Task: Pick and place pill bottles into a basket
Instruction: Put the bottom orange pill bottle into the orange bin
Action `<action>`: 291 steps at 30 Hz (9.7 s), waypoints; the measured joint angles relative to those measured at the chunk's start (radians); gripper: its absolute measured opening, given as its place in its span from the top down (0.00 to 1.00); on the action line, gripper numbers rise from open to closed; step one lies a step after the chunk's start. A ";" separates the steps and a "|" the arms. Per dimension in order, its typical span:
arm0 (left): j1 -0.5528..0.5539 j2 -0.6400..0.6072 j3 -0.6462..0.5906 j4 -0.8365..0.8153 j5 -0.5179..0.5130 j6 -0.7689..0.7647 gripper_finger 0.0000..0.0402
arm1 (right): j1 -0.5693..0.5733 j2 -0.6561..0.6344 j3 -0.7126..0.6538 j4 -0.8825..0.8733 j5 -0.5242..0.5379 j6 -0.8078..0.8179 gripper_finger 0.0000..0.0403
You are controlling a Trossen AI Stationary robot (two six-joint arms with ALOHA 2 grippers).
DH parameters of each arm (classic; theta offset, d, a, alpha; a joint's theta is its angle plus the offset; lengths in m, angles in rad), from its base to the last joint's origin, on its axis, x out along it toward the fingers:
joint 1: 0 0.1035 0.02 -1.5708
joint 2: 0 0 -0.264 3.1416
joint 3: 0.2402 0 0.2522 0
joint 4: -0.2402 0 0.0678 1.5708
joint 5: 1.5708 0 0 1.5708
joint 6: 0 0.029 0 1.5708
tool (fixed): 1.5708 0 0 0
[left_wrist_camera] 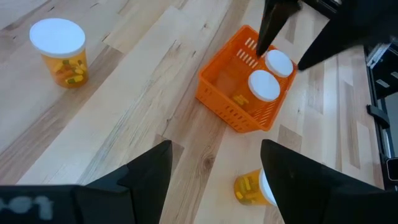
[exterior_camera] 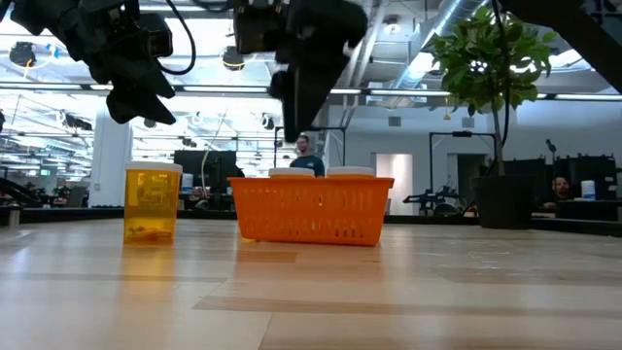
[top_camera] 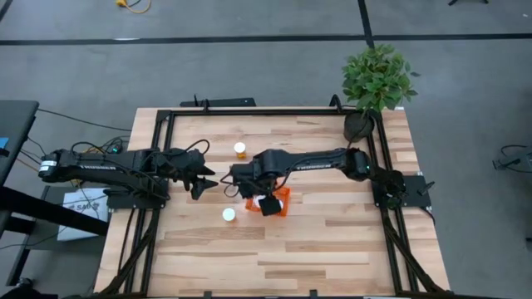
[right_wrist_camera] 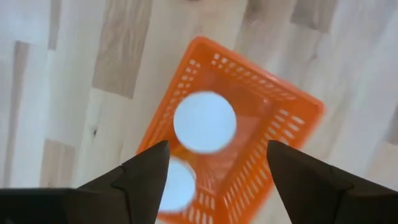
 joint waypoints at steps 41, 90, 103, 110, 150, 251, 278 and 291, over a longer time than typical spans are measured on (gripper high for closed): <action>0.016 0.099 0.002 0.433 0.043 0.129 0.41 | -0.100 -0.662 -0.258 0.346 0.180 0.322 0.34; -0.023 0.638 0.579 -0.496 0.214 0.592 0.41 | -0.104 -1.249 -1.193 0.824 0.316 0.442 0.34; -0.113 0.638 0.579 -0.497 0.225 0.712 0.41 | -0.102 -1.249 -1.193 0.821 0.314 0.463 0.34; -0.145 0.638 0.579 -0.489 0.151 0.754 0.41 | -0.103 -1.248 -1.192 0.764 0.312 0.458 0.34; -0.321 0.786 0.578 -0.397 0.025 0.686 0.17 | -0.030 -1.248 -1.192 0.650 0.311 0.516 0.34; -0.319 0.900 0.487 -0.264 0.028 0.706 0.39 | -0.030 -1.248 -1.192 0.633 0.311 0.515 0.34; -0.307 0.891 0.491 -0.258 0.053 0.705 0.49 | -0.030 -1.247 -1.192 0.633 0.311 0.515 0.34; -0.292 0.857 0.598 -0.422 -0.050 0.741 0.50 | -0.030 -1.248 -1.192 0.641 0.311 0.515 0.34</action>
